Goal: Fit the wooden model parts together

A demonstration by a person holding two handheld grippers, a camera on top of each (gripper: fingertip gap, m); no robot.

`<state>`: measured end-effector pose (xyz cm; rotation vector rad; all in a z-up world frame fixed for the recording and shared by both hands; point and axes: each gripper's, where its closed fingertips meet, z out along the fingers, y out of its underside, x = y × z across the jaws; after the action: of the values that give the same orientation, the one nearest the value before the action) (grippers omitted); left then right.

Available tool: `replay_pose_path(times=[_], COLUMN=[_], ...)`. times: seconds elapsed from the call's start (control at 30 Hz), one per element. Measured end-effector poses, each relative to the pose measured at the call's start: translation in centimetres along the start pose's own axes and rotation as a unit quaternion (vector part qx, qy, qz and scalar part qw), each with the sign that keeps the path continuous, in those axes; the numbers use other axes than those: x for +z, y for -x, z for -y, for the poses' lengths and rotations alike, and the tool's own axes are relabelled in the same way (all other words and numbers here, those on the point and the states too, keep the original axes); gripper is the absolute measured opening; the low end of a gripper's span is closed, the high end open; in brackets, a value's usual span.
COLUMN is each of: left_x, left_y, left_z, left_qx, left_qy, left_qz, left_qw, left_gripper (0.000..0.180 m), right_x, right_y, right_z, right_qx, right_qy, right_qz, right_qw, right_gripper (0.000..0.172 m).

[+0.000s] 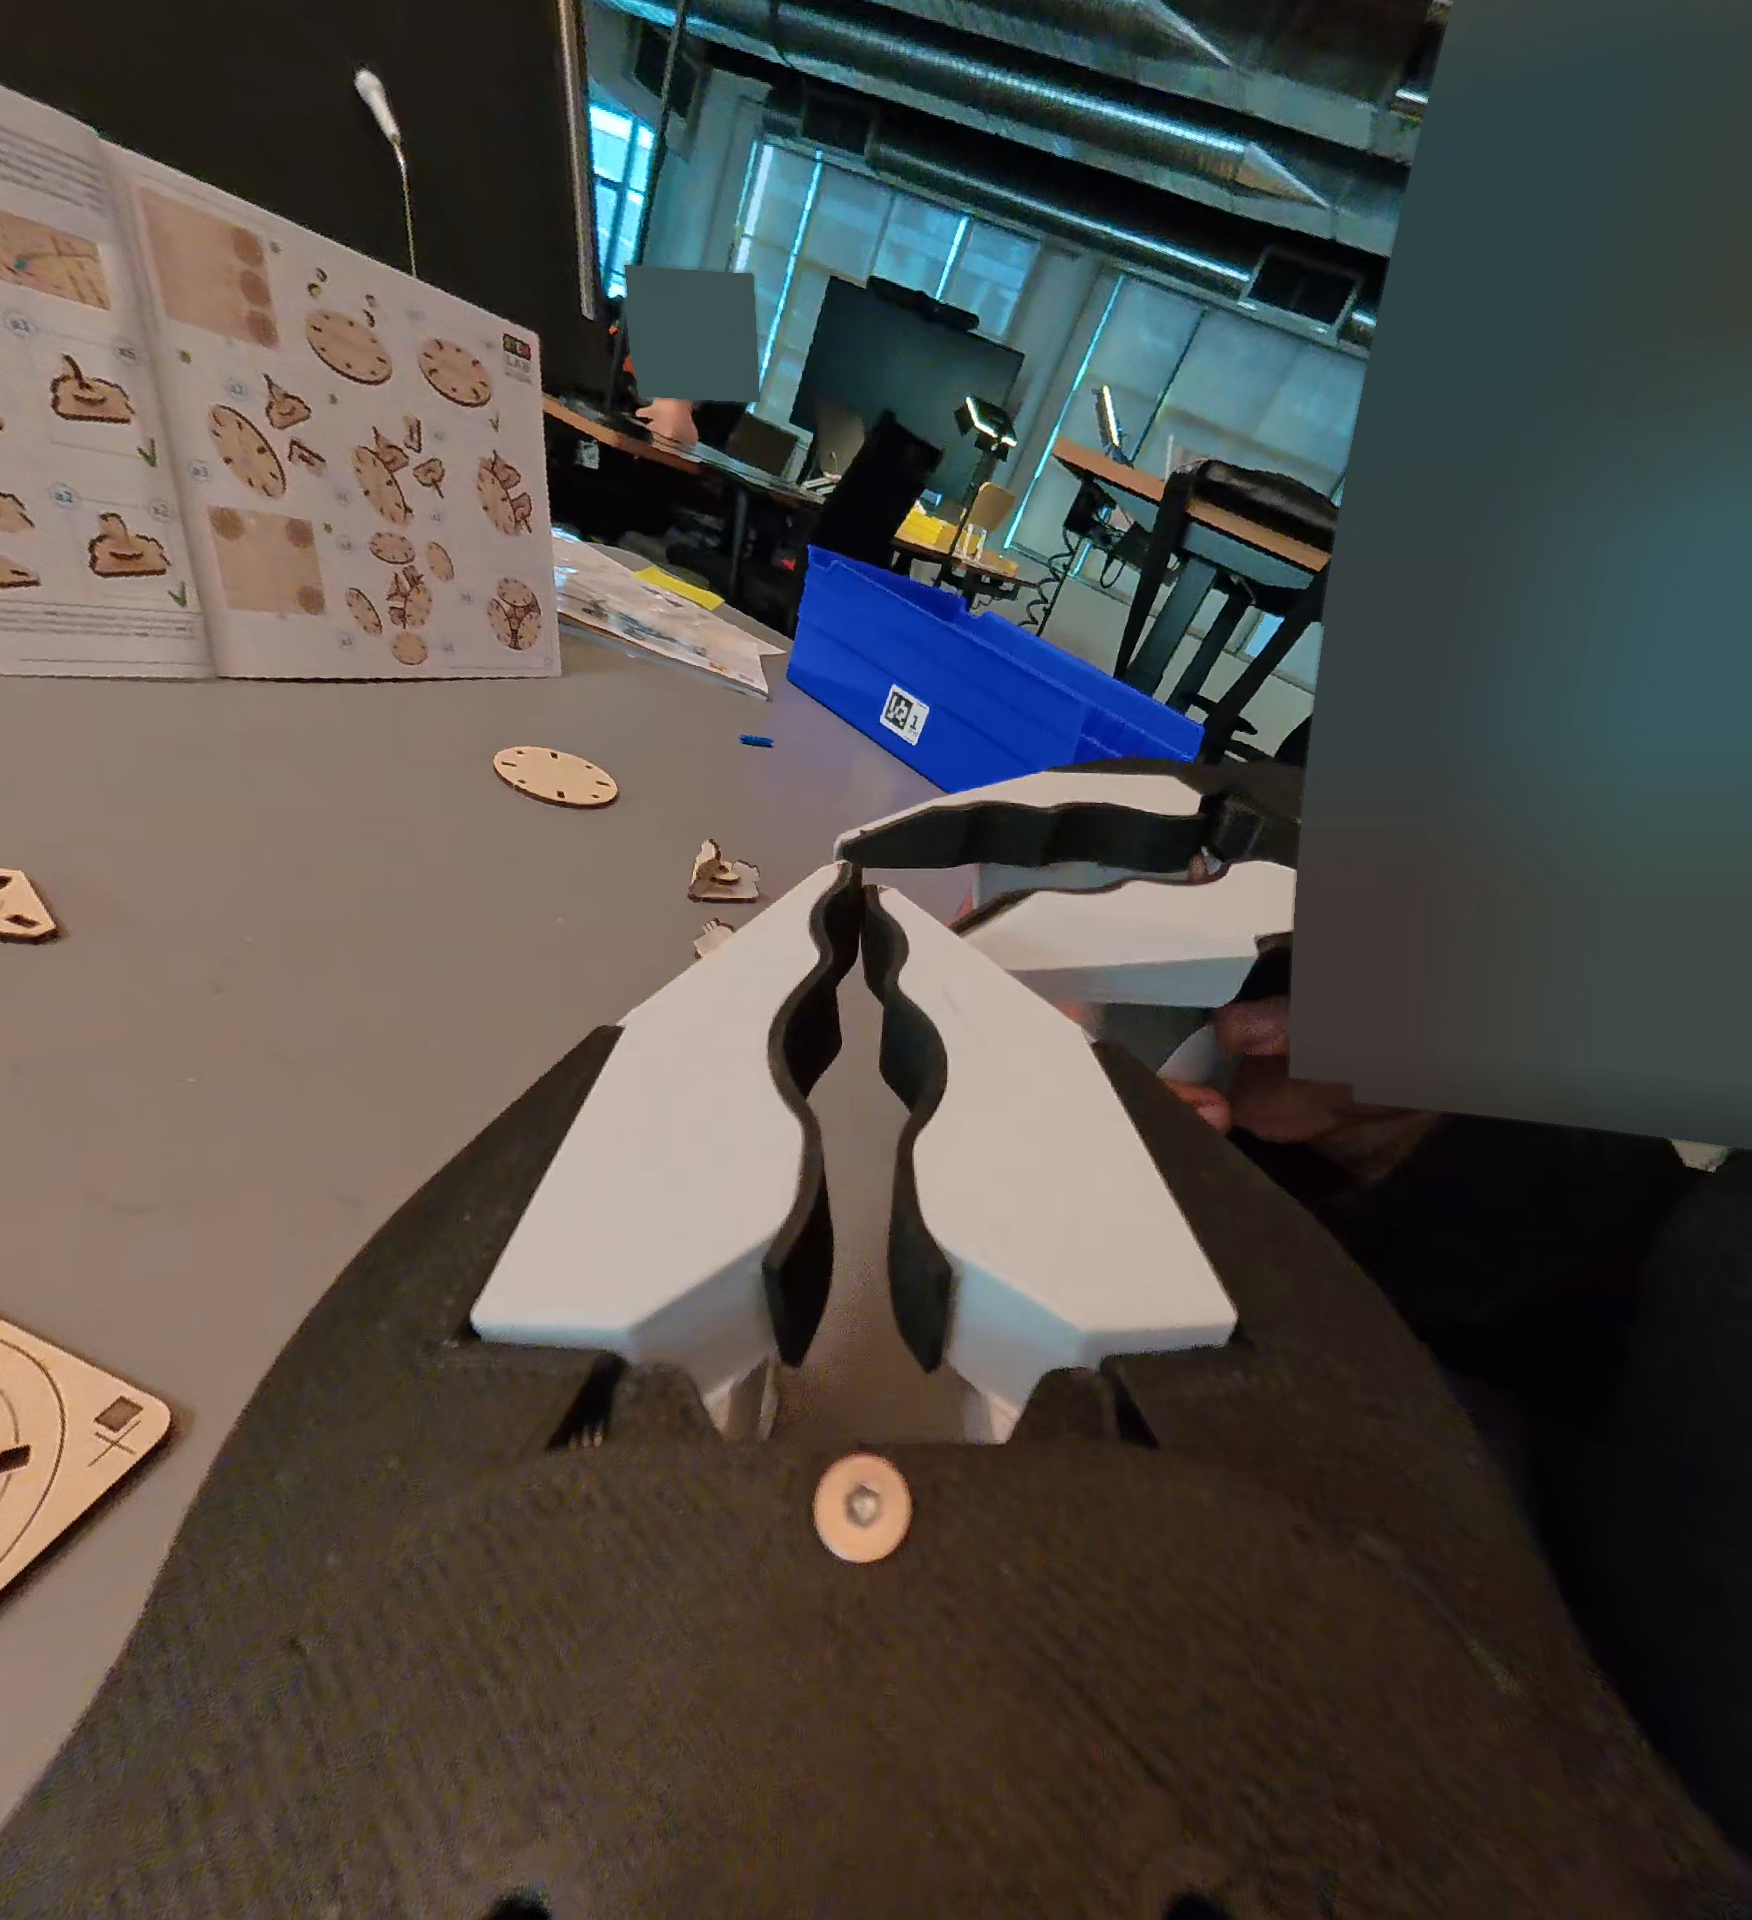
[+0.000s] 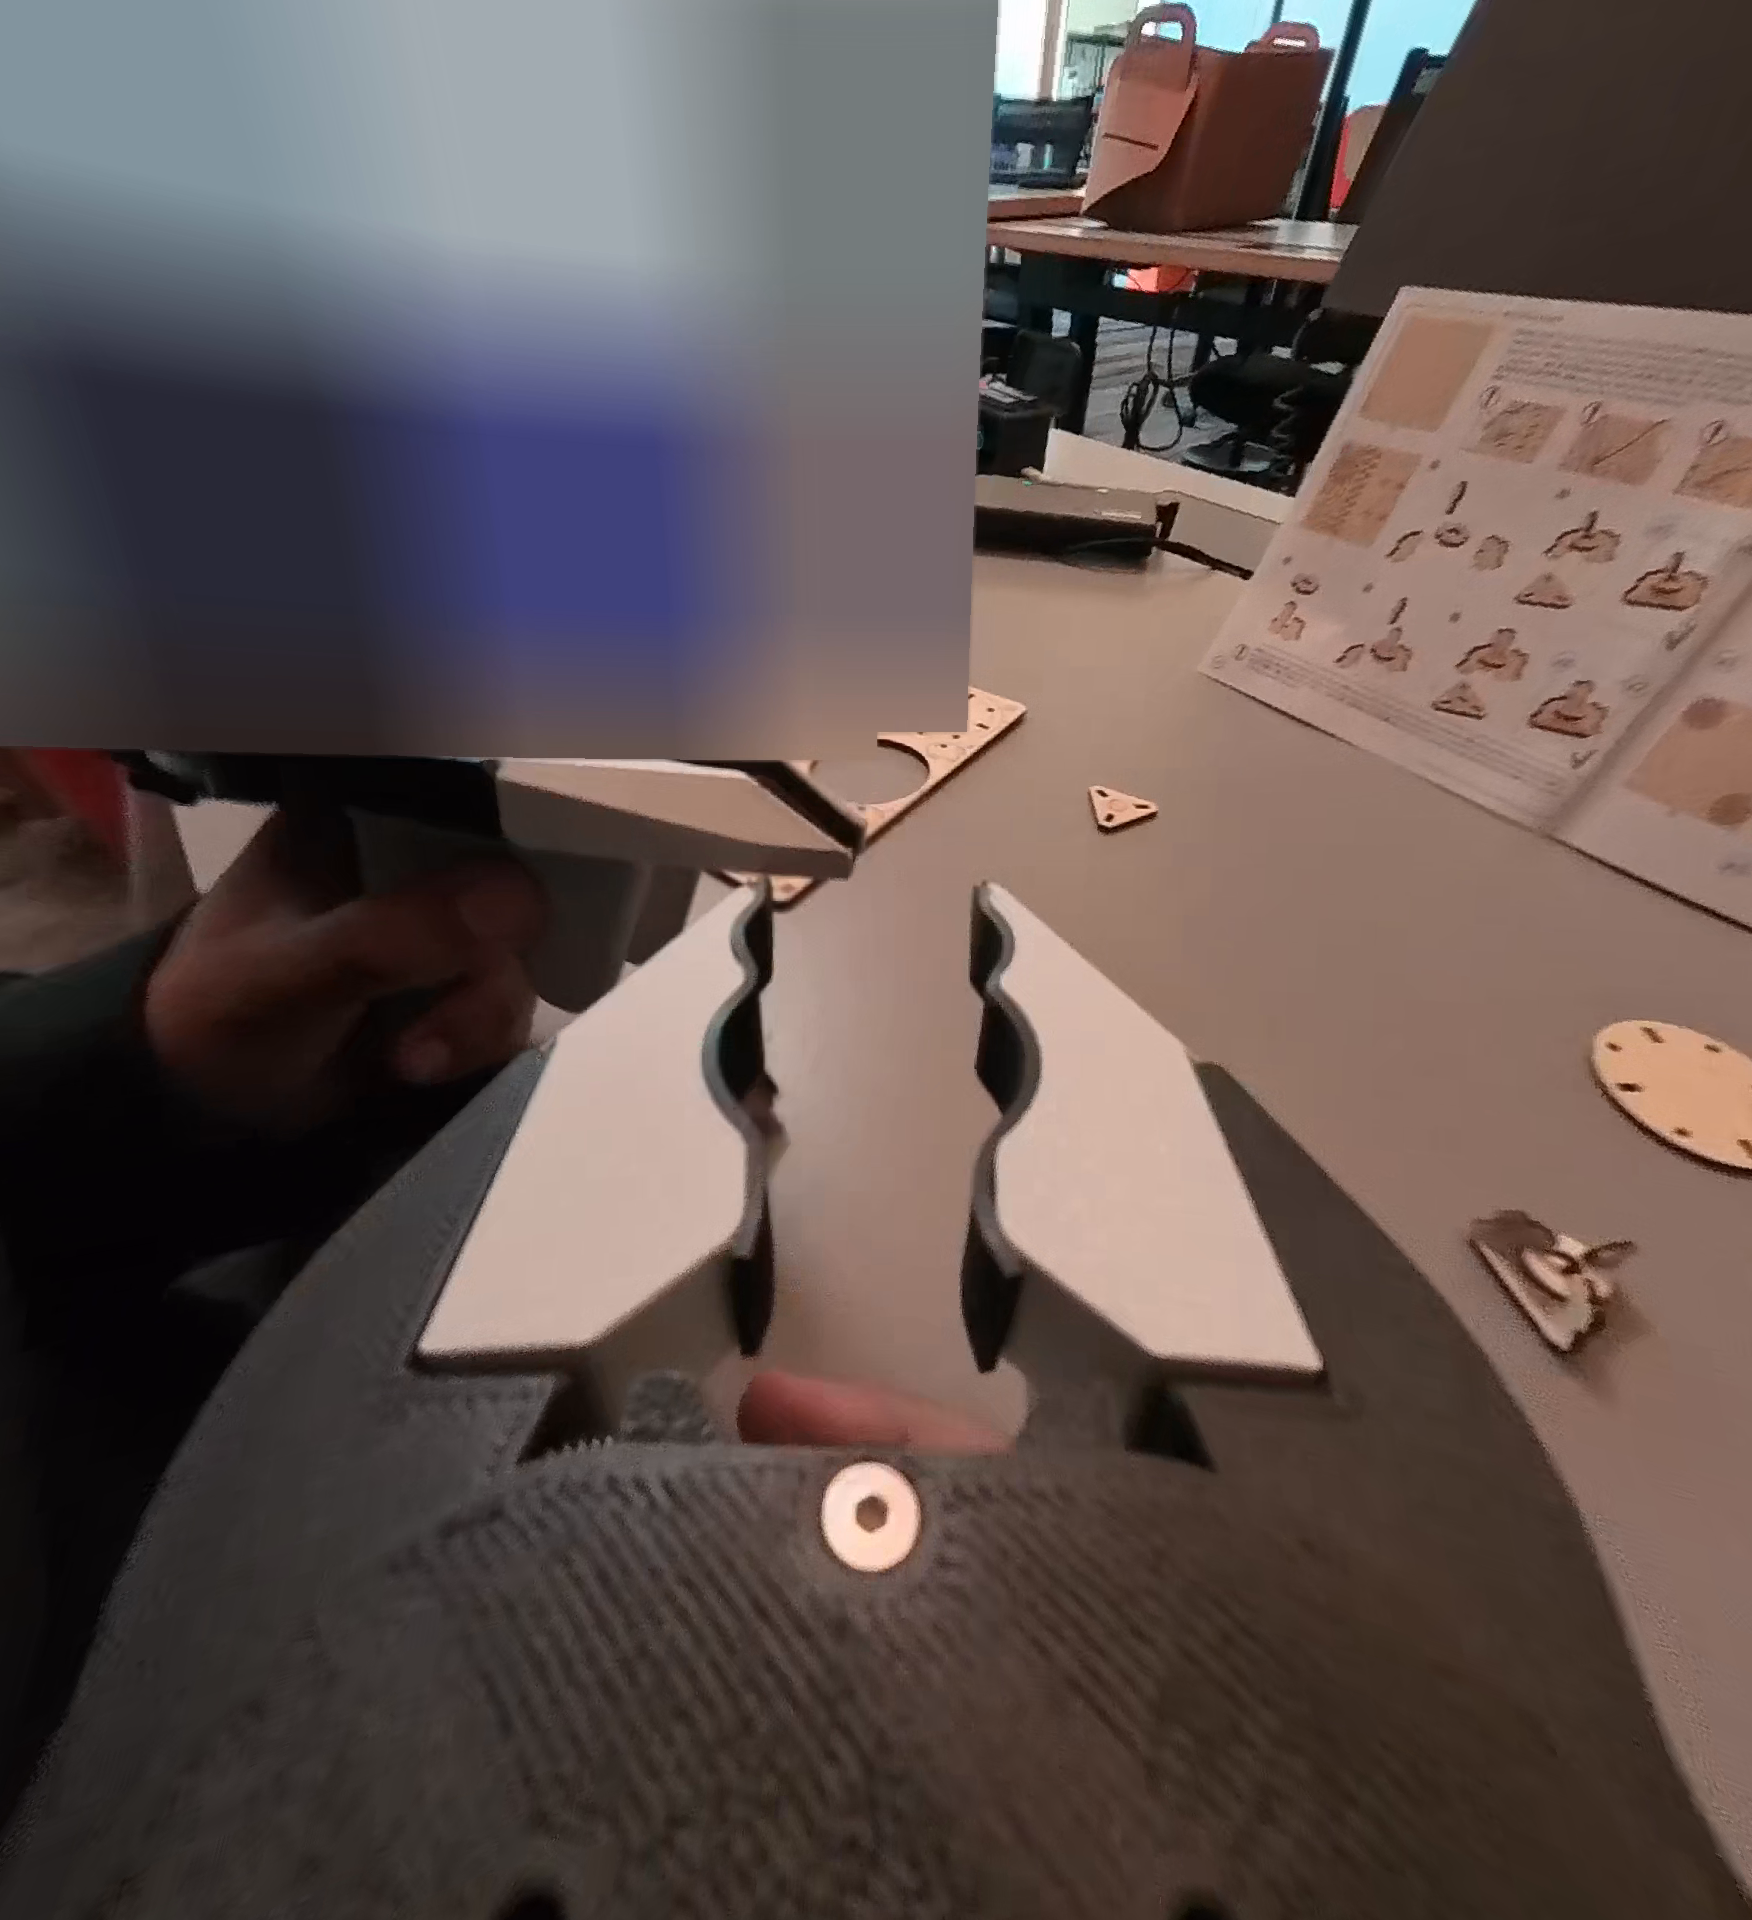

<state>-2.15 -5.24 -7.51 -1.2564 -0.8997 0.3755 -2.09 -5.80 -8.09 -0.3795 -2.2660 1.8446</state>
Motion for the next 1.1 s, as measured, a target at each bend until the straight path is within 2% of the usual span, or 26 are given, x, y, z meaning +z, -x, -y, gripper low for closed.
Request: replay_pose_path(times=[0.07,0.2,0.33,0.43,0.57,0.67,0.87,1.03,1.1], left_x=[0.0,-1.1,-4.1,-6.3,-8.2,-8.6,-8.0,-8.2,-8.2], left_y=[0.1,1.4,3.4,4.8,5.7,6.4,5.7,5.6,5.7], left_z=[0.0,1.1,4.2,5.4,5.4,4.1,3.2,3.2,3.0], left_qx=[-0.002,-0.054,-0.092,-0.079,-0.052,-0.030,-0.031,-0.029,-0.035], left_qy=[-0.001,-0.024,-0.071,-0.064,-0.042,-0.034,-0.032,-0.037,-0.037], left_qz=[0.001,-0.007,0.000,0.028,0.058,0.084,0.055,0.047,0.044], left_qw=[1.000,0.998,0.993,0.994,0.996,0.995,0.998,0.998,0.998], left_gripper=[0.000,0.000,0.000,0.000,0.000,0.000,0.000,0.000,0.000], right_x=[0.0,-0.3,-0.3,0.3,1.6,2.9,6.3,7.1,6.7], right_y=[-0.2,-1.1,-0.8,-0.1,2.9,5.6,8.5,8.1,7.5], right_z=[-0.1,-0.8,-1.6,-2.4,-3.0,-3.1,-5.3,-6.0,-5.9], right_qx=[0.028,0.047,0.040,0.023,0.013,-0.007,-0.099,-0.074,-0.042], right_qy=[0.000,0.010,0.020,0.033,0.049,0.061,0.140,0.172,0.169], right_qz=[0.006,-0.007,-0.003,0.005,0.055,0.086,0.094,0.094,0.097], right_qw=[1.000,0.999,0.999,0.999,0.997,0.994,0.981,0.978,0.980], right_gripper=[0.036,0.035,0.035,0.035,0.035,0.035,0.043,0.020,0.001])
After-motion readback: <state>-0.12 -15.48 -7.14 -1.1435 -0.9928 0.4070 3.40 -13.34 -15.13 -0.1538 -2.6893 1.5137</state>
